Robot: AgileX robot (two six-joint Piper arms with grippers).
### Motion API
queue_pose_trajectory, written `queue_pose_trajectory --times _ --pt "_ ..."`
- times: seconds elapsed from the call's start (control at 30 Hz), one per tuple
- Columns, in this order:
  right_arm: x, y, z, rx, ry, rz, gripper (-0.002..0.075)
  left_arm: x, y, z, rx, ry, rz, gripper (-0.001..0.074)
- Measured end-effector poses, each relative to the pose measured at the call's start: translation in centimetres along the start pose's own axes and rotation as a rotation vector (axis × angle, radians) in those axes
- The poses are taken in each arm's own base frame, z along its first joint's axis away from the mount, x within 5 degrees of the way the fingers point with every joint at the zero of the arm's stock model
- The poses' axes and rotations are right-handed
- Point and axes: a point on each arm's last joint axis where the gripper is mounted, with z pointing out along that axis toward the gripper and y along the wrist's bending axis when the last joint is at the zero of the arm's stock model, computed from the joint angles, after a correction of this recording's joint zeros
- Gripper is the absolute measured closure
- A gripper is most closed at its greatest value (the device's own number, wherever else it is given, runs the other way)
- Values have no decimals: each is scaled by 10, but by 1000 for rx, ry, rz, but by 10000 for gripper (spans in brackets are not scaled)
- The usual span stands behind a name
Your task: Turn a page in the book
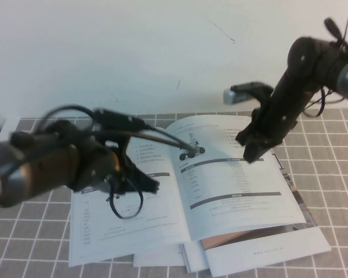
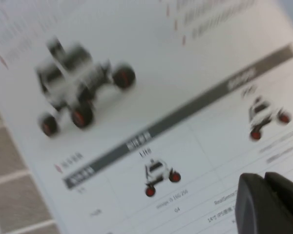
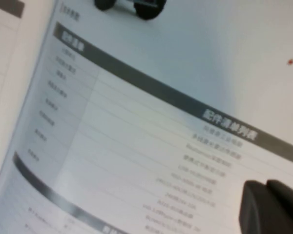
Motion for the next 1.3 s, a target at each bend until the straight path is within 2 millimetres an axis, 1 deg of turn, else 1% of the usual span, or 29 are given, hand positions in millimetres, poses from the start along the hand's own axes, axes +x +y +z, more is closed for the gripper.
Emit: queue_pose_trajectory --times 0.07,0.17,0.2,0.23,0.3,0.33,0.37,0.4,0.43,0.47,0.5,0.57,0.6,0.67,0.77,0.83,0.87,0.97,1.03,1.1,1.13,1.2,1.23,1.27,1.3 --pt "-1 7 -26 39 -41 -34 727 -13 3 -30 -6 -56 26 739" --pt "3 22 -76 111 -121 -90 727 -27 8 -77 -9 -146 47 739" --pt "5 28 -93 138 -150 -107 727 -28 10 -90 -10 -169 55 739" --pt "7 33 -108 160 -172 -121 727 -30 12 -110 -12 -206 56 739" --pt "16 46 -144 216 -229 -148 727 -28 17 -139 -17 -253 64 739" --pt "20 51 -158 235 -252 -158 727 -26 20 -155 -20 -279 72 739" --pt "25 57 -171 250 -274 -167 727 -23 23 -171 -22 -307 76 739" --pt "32 66 -192 272 -318 -180 727 -20 25 -180 -22 -328 81 739" --pt "39 74 -208 287 -354 -190 727 -13 29 -200 -18 -381 84 739" --pt "46 82 -224 299 -389 -200 727 -7 31 -208 -15 -411 92 739" --pt "52 88 -235 311 -415 -207 727 0 33 -222 -10 -457 91 739" --pt "68 103 -262 335 -478 -225 727 17 38 -238 -1 -526 94 739" --pt "75 109 -272 346 -502 -232 727 26 40 -241 1 -551 99 739" --pt "93 120 -288 362 -535 -243 727 50 45 -254 9 -614 98 739" --pt "116 129 -295 379 -533 -252 727 80 51 -261 18 -672 96 739" --pt "136 135 -296 386 -521 -254 727 99 54 -260 22 -698 97 739" --pt "147 137 -293 383 -505 -249 727 107 55 -258 26 -711 98 739" --pt "179 140 -278 384 -467 -237 727 129 56 -252 40 -762 105 739" --pt "201 140 -262 393 -446 -227 727 140 57 -247 54 -803 107 739" --pt "227 141 -248 411 -449 -224 727 150 56 -241 69 -836 109 739" --pt "240 144 -245 424 -468 -227 727 155 56 -237 80 -856 109 739" --pt "263 145 -232 440 -490 -220 727 159 55 -232 90 -874 112 739" --pt "270 144 -224 439 -493 -210 727 161 55 -230 95 -882 113 739" --pt "280 146 -221 446 -514 -210 727 163 54 -227 101 -889 115 739" --pt "296 148 -211 452 -543 -198 727 164 53 -224 108 -891 111 739"
